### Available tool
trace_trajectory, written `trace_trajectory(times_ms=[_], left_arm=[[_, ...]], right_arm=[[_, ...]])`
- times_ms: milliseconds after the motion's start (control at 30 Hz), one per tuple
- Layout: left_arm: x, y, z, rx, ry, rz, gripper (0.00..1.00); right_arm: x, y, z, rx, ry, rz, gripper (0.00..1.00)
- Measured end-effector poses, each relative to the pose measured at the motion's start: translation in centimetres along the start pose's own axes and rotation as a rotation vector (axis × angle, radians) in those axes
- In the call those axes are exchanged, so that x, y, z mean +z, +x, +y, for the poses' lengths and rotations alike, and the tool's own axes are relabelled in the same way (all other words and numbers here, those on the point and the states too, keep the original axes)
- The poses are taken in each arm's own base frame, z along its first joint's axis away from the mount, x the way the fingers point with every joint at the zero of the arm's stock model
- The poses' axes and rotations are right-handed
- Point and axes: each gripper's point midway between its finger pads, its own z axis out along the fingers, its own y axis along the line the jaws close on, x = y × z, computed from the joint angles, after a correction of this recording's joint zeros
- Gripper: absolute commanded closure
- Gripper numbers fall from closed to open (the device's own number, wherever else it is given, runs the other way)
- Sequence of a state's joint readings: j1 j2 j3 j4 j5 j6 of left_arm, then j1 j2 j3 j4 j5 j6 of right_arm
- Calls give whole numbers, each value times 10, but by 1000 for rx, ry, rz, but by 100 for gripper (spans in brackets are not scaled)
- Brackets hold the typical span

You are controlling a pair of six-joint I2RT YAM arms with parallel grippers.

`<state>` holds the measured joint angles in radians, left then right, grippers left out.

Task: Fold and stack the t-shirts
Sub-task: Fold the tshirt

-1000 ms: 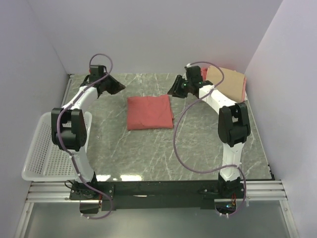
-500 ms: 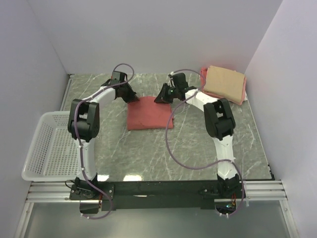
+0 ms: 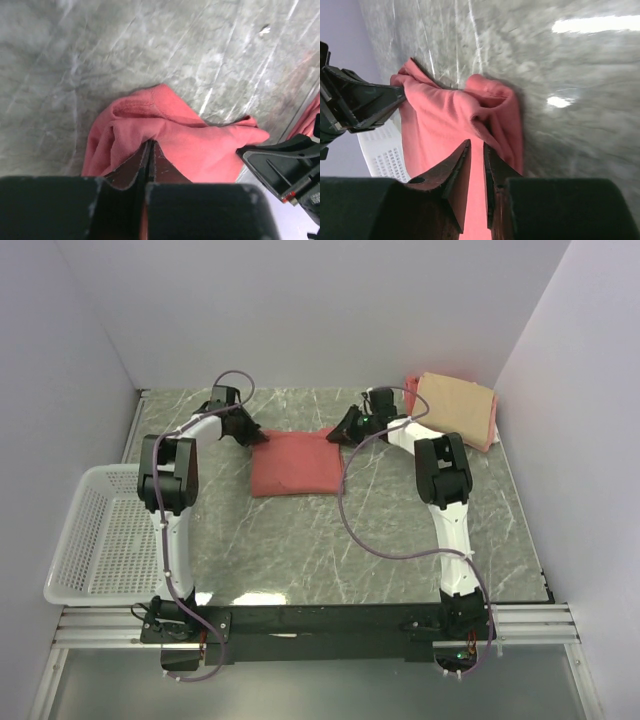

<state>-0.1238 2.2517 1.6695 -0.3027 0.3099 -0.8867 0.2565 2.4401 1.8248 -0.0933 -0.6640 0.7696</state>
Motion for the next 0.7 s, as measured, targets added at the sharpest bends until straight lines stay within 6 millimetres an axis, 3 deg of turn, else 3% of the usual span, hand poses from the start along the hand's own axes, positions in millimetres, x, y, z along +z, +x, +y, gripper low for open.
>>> trace_trajectory(times_ms=[167,333,367,467,533,600,700], left_arm=[[-8,-14,-15,19,40,-21,72],[-36,-15,-36,45,53,-52,73],[-44,-11,-43,57,58,-62,79],[-72,22,-63,93,69,-70,93],[-84,55,-71,119,84,-54,95],[-90,89,-70,140,82,-28,96],[-86,141,-53,173,29,36,97]], right_arm=[[-12,-9,-6,12,8,-17,71],[-36,-10,-5,-11,67,-46,55],[-43,-10,-3,-22,78,-58,53],[-58,-6,0,-50,103,-77,52],[-65,0,-1,-61,116,-81,52],[-69,6,-6,-63,134,-78,52],[-71,20,-23,-57,172,-63,52]])
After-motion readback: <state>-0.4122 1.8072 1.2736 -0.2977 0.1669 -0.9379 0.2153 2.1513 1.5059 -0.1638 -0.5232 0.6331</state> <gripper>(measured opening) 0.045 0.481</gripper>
